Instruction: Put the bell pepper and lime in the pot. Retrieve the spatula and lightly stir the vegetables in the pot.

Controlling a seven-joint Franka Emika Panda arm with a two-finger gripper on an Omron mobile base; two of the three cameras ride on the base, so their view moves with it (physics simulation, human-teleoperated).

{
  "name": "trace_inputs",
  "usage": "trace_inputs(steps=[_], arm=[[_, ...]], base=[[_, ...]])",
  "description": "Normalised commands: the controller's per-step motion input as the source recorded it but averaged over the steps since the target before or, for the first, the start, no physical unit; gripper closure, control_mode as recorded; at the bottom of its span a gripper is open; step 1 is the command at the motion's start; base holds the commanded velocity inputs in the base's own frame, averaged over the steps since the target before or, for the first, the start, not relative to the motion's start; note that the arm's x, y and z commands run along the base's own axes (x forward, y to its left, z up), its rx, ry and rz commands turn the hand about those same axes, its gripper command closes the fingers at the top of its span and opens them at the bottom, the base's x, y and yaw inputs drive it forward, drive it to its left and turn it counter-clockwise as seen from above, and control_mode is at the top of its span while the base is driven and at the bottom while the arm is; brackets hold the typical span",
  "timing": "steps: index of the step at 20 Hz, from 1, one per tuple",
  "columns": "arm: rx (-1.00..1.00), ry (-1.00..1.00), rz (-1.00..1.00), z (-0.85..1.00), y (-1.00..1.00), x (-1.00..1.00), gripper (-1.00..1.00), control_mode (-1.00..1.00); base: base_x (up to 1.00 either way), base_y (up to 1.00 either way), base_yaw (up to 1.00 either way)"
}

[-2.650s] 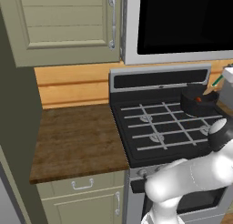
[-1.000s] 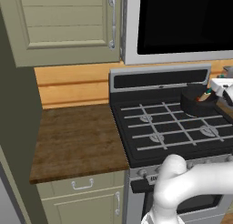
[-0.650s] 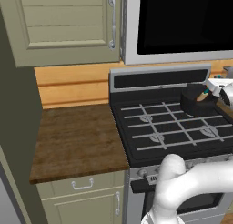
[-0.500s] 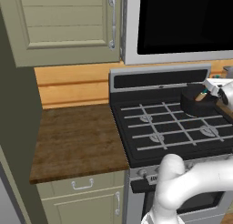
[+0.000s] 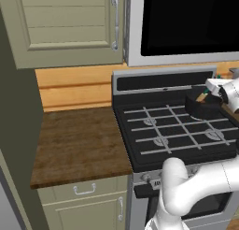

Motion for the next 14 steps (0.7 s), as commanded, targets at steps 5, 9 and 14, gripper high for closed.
trace_inputs(steps=[5, 9, 14], arm=[[0.00, 0.01, -0.02, 0.00, -0.02, -0.04, 1.00, -1.00], [0.00, 0.00, 0.00, 0.01, 0.00, -0.08, 1.00, -1.00], [0.00, 0.00, 0.00, 0.19, 0.02, -0.08, 1.00, -1.00]], base=[[0.00, 0.00, 0.00], [0.00, 0.00, 0.00], [0.00, 0.00, 0.00]])
